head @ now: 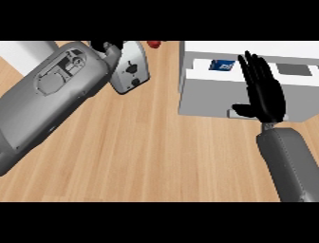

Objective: Pick up the can, place it into the drawer and close the drawer

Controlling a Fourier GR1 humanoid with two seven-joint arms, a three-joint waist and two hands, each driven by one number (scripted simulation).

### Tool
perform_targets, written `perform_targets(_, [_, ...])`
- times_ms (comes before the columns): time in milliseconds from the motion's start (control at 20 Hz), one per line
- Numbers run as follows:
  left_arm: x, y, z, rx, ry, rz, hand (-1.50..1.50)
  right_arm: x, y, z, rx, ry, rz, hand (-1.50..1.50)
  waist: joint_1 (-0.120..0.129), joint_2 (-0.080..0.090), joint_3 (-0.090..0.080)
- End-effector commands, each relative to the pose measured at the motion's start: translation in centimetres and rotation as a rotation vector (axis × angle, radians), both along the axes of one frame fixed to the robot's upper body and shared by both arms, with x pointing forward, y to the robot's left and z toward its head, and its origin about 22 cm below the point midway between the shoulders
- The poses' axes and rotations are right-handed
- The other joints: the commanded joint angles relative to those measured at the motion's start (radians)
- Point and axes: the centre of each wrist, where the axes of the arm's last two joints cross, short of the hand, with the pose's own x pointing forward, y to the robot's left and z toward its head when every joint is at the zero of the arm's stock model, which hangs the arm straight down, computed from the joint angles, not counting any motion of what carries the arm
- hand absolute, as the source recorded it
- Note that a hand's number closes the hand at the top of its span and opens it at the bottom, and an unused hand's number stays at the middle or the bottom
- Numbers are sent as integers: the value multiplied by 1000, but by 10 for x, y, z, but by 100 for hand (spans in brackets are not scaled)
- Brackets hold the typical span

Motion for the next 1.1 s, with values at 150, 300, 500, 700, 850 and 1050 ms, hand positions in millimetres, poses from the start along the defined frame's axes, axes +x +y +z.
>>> perform_targets(150, [-11,24,-6,-11,13,8,-150,30,16,-13,36,4,-50,-150,10,30,22])
perform_targets(300, [-22,28,-18,10,14,-10,-150,44,10,-4,26,-17,-70,-150,17,28,22])
perform_targets(500, [-27,44,-15,1,39,-13,-150,56,27,-3,34,-40,-87,-150,18,33,22])
perform_targets(700, [-27,52,-33,10,28,-8,-150,84,35,44,39,-74,-87,-150,16,41,22])
perform_targets(850, [-42,48,-42,7,20,-24,-150,83,28,34,45,-84,-112,-150,38,43,23])
perform_targets(1050, [-43,49,-37,7,38,-23,-150,94,30,56,30,-74,-102,-150,31,43,23])
